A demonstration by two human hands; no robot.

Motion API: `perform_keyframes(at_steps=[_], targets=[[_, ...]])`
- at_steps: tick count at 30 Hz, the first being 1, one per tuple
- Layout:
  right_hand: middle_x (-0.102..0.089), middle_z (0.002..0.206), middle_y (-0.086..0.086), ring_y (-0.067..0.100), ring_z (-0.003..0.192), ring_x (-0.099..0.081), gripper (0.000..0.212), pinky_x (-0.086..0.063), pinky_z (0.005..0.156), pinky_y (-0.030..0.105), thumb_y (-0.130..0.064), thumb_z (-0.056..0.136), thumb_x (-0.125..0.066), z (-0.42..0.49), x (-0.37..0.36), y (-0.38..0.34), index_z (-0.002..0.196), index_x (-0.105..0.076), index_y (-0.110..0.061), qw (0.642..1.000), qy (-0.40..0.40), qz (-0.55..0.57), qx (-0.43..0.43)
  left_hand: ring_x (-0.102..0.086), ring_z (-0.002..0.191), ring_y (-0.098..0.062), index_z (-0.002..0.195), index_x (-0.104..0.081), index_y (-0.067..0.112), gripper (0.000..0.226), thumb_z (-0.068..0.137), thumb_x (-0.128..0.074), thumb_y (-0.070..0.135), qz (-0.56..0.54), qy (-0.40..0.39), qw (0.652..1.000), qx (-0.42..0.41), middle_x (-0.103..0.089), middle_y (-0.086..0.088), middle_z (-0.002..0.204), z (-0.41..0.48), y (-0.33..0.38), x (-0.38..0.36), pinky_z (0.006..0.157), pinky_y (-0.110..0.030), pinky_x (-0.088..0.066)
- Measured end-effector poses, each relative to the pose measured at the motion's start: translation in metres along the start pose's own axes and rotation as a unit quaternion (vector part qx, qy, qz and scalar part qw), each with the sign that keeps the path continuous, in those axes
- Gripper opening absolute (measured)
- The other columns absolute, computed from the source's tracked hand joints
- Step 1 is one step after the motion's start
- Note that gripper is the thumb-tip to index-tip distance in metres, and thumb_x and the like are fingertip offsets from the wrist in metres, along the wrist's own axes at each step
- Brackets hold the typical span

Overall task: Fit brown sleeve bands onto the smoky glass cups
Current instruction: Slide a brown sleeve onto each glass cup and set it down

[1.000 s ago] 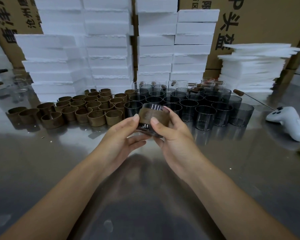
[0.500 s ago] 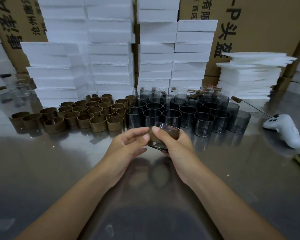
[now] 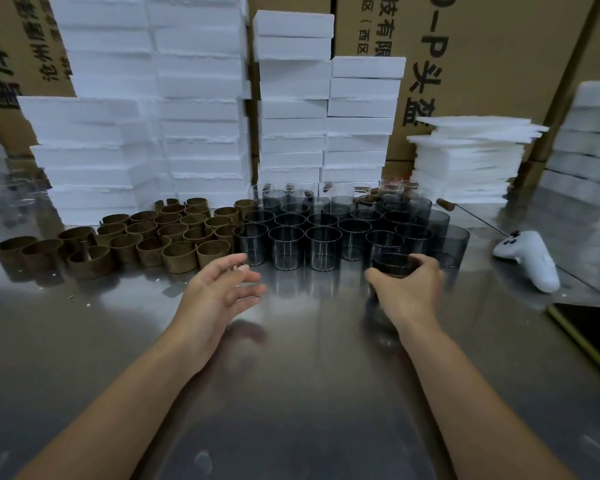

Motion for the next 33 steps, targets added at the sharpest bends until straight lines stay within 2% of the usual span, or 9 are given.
perform_keyframes(at_steps=[6,8,11,15,18,21,24,27,33], targets=[[-0.049,0.135,0.010,0.032,0.123,-0.048,0.080,-0.035,0.107,0.048,-0.026,0.072,-0.077,0.012,0.022,0.006,0.139,-0.035,-0.009,0.997,0.072,-0.041,0.010,-0.070,0.066,-0.018,0.109,-0.061,0.011,0.020,0.092,-0.054,0.003,-0.004,-0.008,1.000,0.002,-0.069,-0.003,0.072,0.002,-0.001,0.001,0.065,-0.026,-0.059],[-0.048,0.140,0.013,0.033,0.132,-0.040,0.089,-0.022,0.114,0.049,-0.027,0.077,-0.075,0.014,0.025,0.006,0.146,-0.022,-0.005,0.994,0.081,-0.058,0.034,-0.068,0.065,-0.018,0.108,-0.062,0.012,0.019,0.092,-0.054,0.005,0.004,-0.014,1.000,0.001,-0.068,-0.002,0.070,0.002,-0.002,0.000,0.063,-0.025,-0.058],[-0.031,0.154,0.014,0.028,0.145,-0.022,0.092,-0.005,0.116,0.052,-0.034,0.086,-0.068,0.017,0.024,0.003,0.150,-0.011,-0.004,0.988,0.069,-0.117,0.074,-0.066,0.062,-0.016,0.107,-0.063,0.012,0.017,0.093,-0.054,0.008,0.019,-0.027,0.999,-0.003,-0.066,-0.001,0.067,0.001,-0.004,-0.004,0.062,-0.024,-0.057],[-0.019,0.158,0.014,0.026,0.147,-0.013,0.093,-0.002,0.114,0.058,-0.040,0.089,-0.063,0.019,0.019,0.000,0.152,-0.004,-0.006,0.980,0.051,-0.171,0.088,-0.066,0.061,-0.015,0.104,-0.064,0.013,0.016,0.093,-0.054,0.008,0.024,-0.033,0.999,-0.007,-0.066,0.000,0.065,0.001,-0.005,-0.005,0.062,-0.024,-0.057],[0.000,0.161,0.016,0.028,0.149,0.001,0.095,0.000,0.114,0.059,-0.044,0.088,-0.061,0.012,0.017,-0.010,0.153,0.002,-0.013,0.960,0.061,-0.241,0.124,-0.067,0.063,-0.015,0.104,-0.065,0.014,0.016,0.093,-0.054,0.009,0.031,-0.037,0.999,-0.008,-0.067,0.000,0.066,0.002,-0.005,-0.005,0.062,-0.025,-0.057],[0.008,0.161,0.014,0.027,0.148,0.010,0.083,0.001,0.114,0.058,-0.040,0.091,-0.059,-0.001,0.003,-0.034,0.153,-0.009,-0.022,0.906,0.065,-0.340,0.242,-0.068,0.065,-0.015,0.104,-0.065,0.015,0.016,0.094,-0.054,0.010,0.034,-0.038,0.999,-0.009,-0.067,0.000,0.067,0.002,-0.005,-0.005,0.062,-0.024,-0.057],[0.014,0.160,0.011,0.026,0.146,0.020,0.064,0.006,0.113,0.059,-0.043,0.095,-0.048,-0.004,-0.020,-0.037,0.151,-0.022,-0.024,0.872,0.023,-0.407,0.271,-0.069,0.066,-0.015,0.105,-0.065,0.016,0.016,0.093,-0.054,0.011,0.038,-0.038,0.998,-0.011,-0.067,0.001,0.067,0.002,-0.005,-0.004,0.062,-0.024,-0.057],[0.007,0.161,0.012,0.028,0.146,0.020,0.057,0.008,0.112,0.060,-0.045,0.096,-0.043,-0.004,-0.029,-0.034,0.145,-0.035,-0.018,0.870,0.005,-0.417,0.264,-0.069,0.068,-0.015,0.106,-0.065,0.017,0.017,0.094,-0.054,0.012,0.047,-0.042,0.998,-0.013,-0.067,0.001,0.068,0.002,-0.005,-0.005,0.064,-0.025,-0.057],[-0.012,0.160,0.012,0.024,0.147,0.009,0.037,0.008,0.114,0.053,-0.040,0.091,-0.058,-0.019,-0.032,-0.048,0.118,-0.055,-0.016,0.875,-0.001,-0.359,0.324,-0.064,0.058,-0.012,0.104,-0.064,0.014,0.016,0.094,-0.052,0.010,0.011,-0.040,0.999,-0.002,-0.065,0.001,0.065,0.001,-0.003,-0.008,0.055,-0.024,-0.054]])
Point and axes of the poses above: each hand's wrist, its own z-axis towards the middle knuckle, its own x-axis out of the back of the hand, y = z × x, the point moved 9 cm from there along z, towards the middle knuckle
